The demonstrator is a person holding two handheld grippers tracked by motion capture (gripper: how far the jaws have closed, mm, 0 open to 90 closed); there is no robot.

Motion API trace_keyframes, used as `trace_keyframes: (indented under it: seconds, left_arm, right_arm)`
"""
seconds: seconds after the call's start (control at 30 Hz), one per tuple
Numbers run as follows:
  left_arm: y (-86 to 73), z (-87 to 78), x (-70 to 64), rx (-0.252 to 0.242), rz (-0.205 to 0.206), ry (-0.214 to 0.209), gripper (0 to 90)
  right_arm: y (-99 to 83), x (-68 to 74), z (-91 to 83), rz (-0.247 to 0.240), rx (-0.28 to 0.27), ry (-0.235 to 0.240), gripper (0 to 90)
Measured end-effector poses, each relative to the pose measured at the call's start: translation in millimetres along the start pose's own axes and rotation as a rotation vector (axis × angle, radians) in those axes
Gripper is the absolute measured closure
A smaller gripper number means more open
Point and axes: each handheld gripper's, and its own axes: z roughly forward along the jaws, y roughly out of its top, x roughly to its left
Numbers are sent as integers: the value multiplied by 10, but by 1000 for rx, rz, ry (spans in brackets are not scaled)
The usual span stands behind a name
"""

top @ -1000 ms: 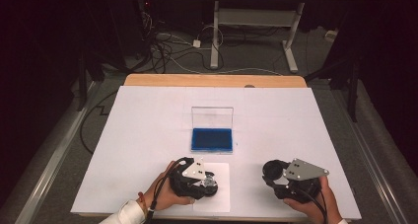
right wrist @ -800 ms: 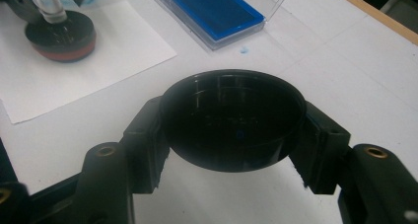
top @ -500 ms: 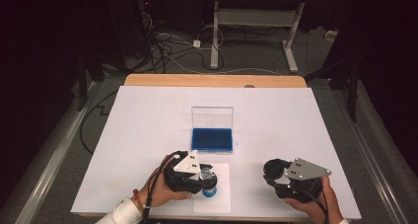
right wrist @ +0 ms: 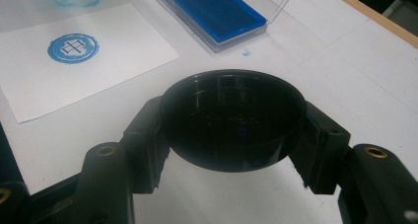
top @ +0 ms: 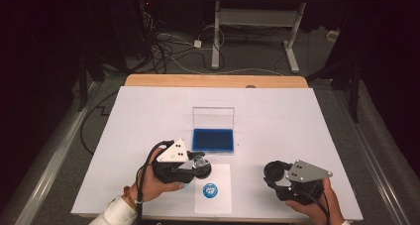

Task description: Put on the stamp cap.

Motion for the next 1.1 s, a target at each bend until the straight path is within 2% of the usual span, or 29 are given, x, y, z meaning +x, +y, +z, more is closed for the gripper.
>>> trace_keyframes:
  seconds: [0.4, 0.6, 0.93, 1.1]
  left_arm:
    - [35, -100, 57, -44, -13, 6, 544]
    - [26, -107, 69, -51, -14, 14, 544]
    - [72, -118, 91, -91, -27, -7, 544]
    - [89, -127, 100, -97, -23, -7, 544]
  right_arm:
    - [-11, 6, -5, 5, 2, -3, 386]
    - [-14, 8, 1, 11, 5, -1, 386]
    - [3, 29, 104, 26, 2, 42, 386]
    - [49, 71, 174, 12, 9, 56, 386]
